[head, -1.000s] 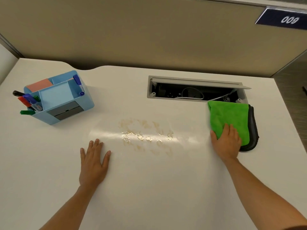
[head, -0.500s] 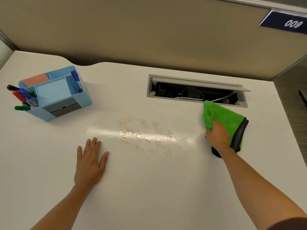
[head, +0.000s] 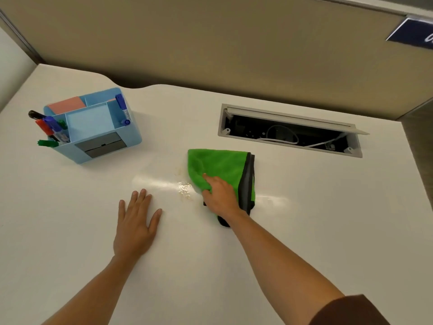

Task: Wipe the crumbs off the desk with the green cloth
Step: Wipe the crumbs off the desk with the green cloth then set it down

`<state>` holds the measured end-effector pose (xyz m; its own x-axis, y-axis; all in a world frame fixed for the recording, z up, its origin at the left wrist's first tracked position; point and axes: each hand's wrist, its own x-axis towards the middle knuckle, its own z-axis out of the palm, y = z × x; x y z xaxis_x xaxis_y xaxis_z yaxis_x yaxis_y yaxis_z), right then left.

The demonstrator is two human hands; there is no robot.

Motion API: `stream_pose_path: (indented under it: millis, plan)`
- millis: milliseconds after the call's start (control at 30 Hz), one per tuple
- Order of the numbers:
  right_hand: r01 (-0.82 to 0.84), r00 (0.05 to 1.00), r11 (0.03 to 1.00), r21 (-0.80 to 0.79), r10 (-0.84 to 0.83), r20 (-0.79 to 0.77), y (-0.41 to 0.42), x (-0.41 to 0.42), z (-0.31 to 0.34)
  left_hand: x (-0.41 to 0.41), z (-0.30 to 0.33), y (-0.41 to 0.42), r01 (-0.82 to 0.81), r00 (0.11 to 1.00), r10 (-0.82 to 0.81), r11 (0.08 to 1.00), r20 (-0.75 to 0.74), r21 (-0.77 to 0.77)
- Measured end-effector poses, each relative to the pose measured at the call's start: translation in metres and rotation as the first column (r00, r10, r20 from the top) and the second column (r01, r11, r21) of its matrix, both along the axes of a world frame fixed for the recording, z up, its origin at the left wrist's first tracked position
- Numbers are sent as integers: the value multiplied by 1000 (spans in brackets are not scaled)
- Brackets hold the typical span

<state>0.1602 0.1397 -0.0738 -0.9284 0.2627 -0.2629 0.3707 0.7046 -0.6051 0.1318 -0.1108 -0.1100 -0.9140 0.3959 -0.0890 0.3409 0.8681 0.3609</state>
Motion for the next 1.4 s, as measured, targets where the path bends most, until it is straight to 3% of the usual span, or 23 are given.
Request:
stream_pose_path:
  millis: [233, 500, 700, 1033, 1400]
  plan:
    - [-60, 998, 998, 9, 60, -13, 12, 4, 1, -1, -4, -4, 11, 1000, -11, 1000, -18, 9]
    - [359, 929, 932, 51, -351, -120, 98, 2, 2, -1, -4, -2, 3, 1000, -3, 1000, -14, 2]
    - [391, 917, 919, 50, -383, -114, 93, -25, -6, 0, -4, 0, -4, 1000, 4, 1000, -10, -5]
    - [73, 997, 994, 86, -73, 4, 27, -97, -2, 1, -1, 1, -10, 1000, 10, 1000, -17, 7]
    - [-256, 966, 962, 98, 251, 54, -45, -124, -1, 0, -1, 1, -1, 1000, 1, 1000, -29, -11]
